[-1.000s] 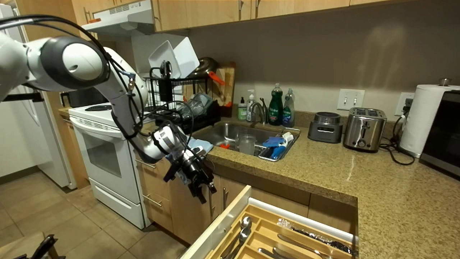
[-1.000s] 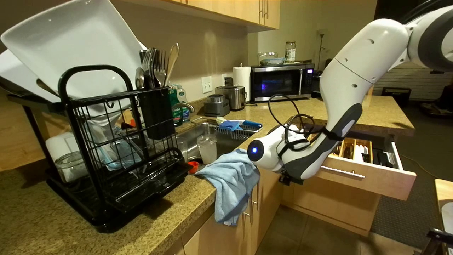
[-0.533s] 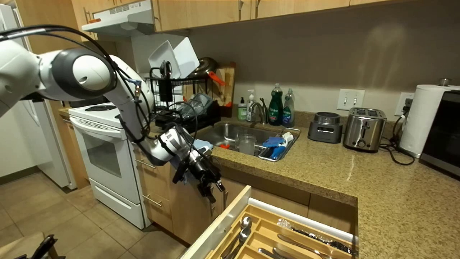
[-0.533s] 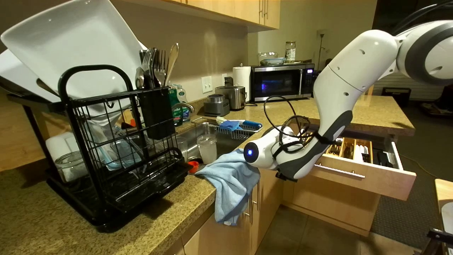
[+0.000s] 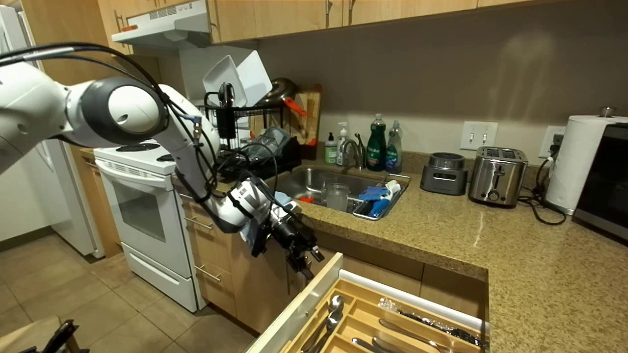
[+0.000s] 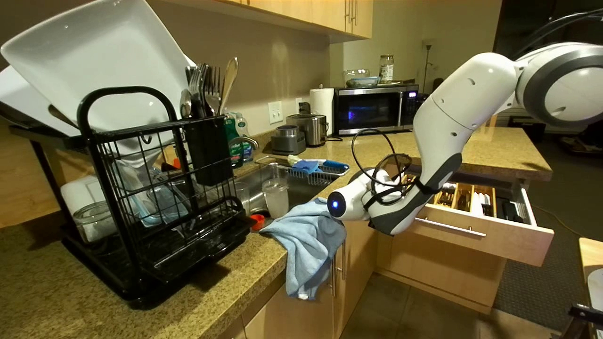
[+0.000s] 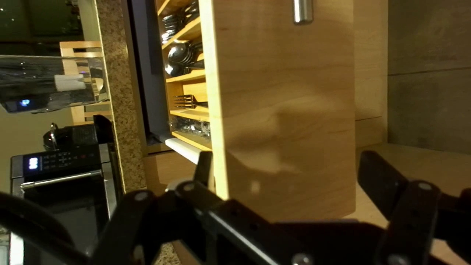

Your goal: Close the drawer

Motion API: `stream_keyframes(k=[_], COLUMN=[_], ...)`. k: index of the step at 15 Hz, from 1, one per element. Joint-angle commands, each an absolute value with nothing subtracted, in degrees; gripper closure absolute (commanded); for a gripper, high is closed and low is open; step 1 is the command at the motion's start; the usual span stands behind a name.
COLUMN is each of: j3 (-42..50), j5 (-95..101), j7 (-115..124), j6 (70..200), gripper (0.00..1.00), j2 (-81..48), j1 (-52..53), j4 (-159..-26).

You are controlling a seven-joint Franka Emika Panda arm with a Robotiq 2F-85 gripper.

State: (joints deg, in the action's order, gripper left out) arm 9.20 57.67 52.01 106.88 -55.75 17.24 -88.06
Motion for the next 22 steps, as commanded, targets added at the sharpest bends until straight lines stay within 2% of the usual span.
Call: stream_keyframes(k=[1, 22], j3=[9.1, 5.5], j5=[62.3, 78.2], j7=[56.6, 68.1], j6=[105.1, 96.5], gripper=[0.0, 0.0], j2=[-57.3, -61.3], j1=[17.2, 16.1], j4=[-87.7, -88.8])
